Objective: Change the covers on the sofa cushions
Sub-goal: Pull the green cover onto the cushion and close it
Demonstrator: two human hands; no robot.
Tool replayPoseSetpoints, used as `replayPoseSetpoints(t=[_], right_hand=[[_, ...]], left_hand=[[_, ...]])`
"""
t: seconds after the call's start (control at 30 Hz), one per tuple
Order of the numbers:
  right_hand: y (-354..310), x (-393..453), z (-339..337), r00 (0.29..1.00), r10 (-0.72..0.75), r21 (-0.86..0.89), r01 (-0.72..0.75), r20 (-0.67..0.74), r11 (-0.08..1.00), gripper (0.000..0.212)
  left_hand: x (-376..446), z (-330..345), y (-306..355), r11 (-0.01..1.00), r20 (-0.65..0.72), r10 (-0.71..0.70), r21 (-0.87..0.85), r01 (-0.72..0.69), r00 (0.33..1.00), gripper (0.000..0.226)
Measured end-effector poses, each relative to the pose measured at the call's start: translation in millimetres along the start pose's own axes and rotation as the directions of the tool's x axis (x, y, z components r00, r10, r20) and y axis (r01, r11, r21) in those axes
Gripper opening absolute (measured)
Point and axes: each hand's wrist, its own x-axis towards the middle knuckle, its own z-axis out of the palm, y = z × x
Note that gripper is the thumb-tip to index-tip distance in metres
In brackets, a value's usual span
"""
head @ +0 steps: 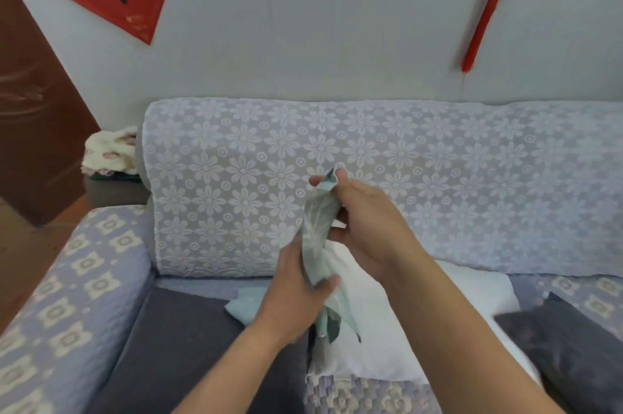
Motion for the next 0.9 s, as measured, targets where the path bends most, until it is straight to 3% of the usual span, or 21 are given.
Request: replayPoseSetpoints(t=[0.07, 0.17, 0.23, 0.33, 0.4, 0.47, 0.5, 0.57, 0.63, 0.73, 0.8, 0.83, 0.9], right_hand=[[-8, 2, 3, 0.999, -0.051, 0.078, 0.052, -0.010, 0.996, 0.041], [-32, 7, -1, 0.985, -0.133, 0.241, 0.155, -0.106, 0.958, 0.038], [-51, 9, -6, 0.971, -0.174, 0.327, 0.220, -0.164, 0.919, 0.037], [-70, 7, -10, 0.958, -0.223, 0.391, 0.279, -0.182, 0.877, 0.037], [-76, 6, -8, 0.954, -0.242, 0.397, 0.293, -0.175, 0.870, 0.039], [-79, 5, -5, 0.951, -0.256, 0.400, 0.306, -0.175, 0.864, 0.040], [-81, 5, -4, 0.949, -0.260, 0.403, 0.312, -0.178, 0.861, 0.040], [-83, 4, 0, 0.948, -0.265, 0.405, 0.315, -0.177, 0.858, 0.040], [-84, 4, 3, 0.946, -0.265, 0.414, 0.319, -0.185, 0.853, 0.041], [-88, 5, 6, 0.933, -0.272, 0.437, 0.351, -0.236, 0.828, 0.040], [-92, 7, 1, 0.912, -0.281, 0.465, 0.397, -0.299, 0.792, 0.038], [-95, 8, -4, 0.899, -0.286, 0.474, 0.421, -0.333, 0.773, 0.037], [-100, 10, -19, 0.864, -0.294, 0.421, 0.465, -0.410, 0.779, 0.035]], left_hand=[[8, -8, -7, 0.998, -0.190, -0.051, -0.037, 0.045, 0.980, 0.020], [17, -25, -12, 0.989, -0.305, -0.091, 0.085, 0.122, 0.948, 0.027], [23, -29, -16, 0.981, -0.282, -0.088, 0.141, 0.132, 0.955, 0.017], [21, -16, -14, 0.980, -0.148, -0.164, 0.091, 0.178, 0.975, 0.008], [9, -2, -7, 0.994, -0.243, -0.078, 0.057, 0.095, 0.967, 0.026], [-5, 5, 4, 0.993, -0.359, 0.038, -0.089, -0.075, 0.933, 0.030], [-8, 7, 6, 0.976, -0.335, 0.071, -0.173, -0.135, 0.940, 0.026], [-6, 8, 6, 0.956, -0.146, 0.110, -0.255, -0.145, 0.983, 0.032], [1, 9, -2, 0.979, -0.009, 0.118, -0.169, -0.118, 0.993, 0.035], [8, 15, -19, 0.999, -0.003, 0.047, 0.022, -0.047, 0.999, 0.010], [8, 13, -33, 0.995, 0.018, -0.071, -0.062, 0.072, 0.997, 0.022], [9, 6, -39, 0.985, -0.026, -0.125, -0.127, 0.121, 0.992, 0.025], [19, -22, -43, 0.976, -0.293, -0.165, -0.188, 0.113, 0.942, 0.025]])
